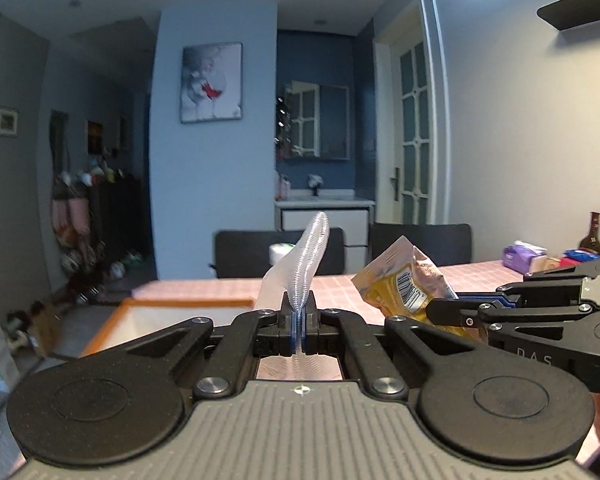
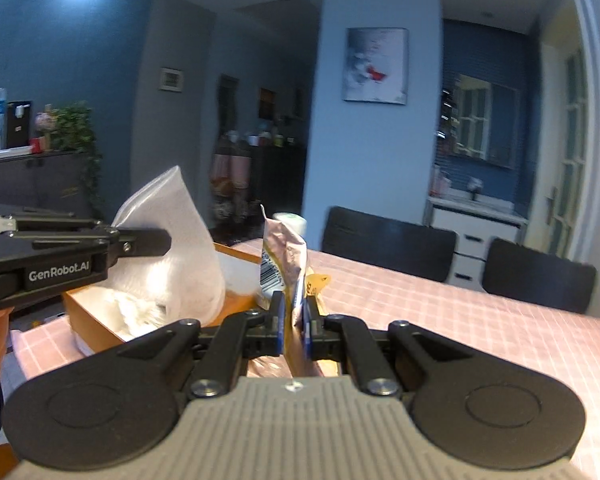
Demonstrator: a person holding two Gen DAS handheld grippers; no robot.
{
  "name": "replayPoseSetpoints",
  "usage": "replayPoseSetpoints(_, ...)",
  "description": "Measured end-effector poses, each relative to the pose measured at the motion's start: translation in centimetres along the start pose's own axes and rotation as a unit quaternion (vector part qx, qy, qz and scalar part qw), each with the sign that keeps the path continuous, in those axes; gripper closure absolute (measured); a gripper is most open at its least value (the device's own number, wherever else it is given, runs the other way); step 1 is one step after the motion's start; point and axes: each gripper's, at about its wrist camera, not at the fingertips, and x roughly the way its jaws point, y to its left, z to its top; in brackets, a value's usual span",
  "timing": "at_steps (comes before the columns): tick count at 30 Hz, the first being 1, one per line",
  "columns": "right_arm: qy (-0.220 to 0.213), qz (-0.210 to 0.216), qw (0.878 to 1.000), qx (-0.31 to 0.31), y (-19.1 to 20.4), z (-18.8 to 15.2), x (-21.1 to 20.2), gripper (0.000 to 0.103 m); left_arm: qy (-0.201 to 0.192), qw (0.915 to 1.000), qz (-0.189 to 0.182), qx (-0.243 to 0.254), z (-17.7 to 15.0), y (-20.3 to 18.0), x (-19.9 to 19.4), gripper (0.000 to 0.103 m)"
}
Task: Organize soft objects
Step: 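Carry the plastic bag and snack wrapper over the box with both grippers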
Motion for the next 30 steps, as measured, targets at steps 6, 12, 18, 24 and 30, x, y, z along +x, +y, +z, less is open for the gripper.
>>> replayPoseSetpoints(6, -0.013, 0.042, 0.998, -0.043, 3.2, 2.8, 2.3, 0.097, -0.010, 0.9989, 0.040, 0.022, 1.6, 2.7, 0.4, 0.101)
replayPoseSetpoints(12, -0.002, 0.075, 0.995, -0.065, 6.2, 5.6, 6.9, 0.097, 0.009, 0.9977, 0.060, 0.030, 2.7, 5.3, 2.8, 0.101)
replayPoseSetpoints(18, 0.037, 0.073, 0.994, -0.077, 8.7, 7.3, 12.7, 0.097, 0.053, 0.9973, 0.047, 0.020, 2.9, 8.4, 6.3, 0.101)
replayPoseSetpoints(24, 0.087, 0.066, 0.991, -0.082, 10.1, 7.5, 19.0, 0.097, 0.101, 0.9945, 0.020, -0.020, 1.7, 12.5, 10.4, 0.101)
replayPoseSetpoints(30, 0.119, 0.023, 0.982, -0.142, 11.5, 6.5, 24.1, 0.098, 0.113, 0.9933, 0.023, 0.010, 0.4, 14.4, 13.8, 0.102)
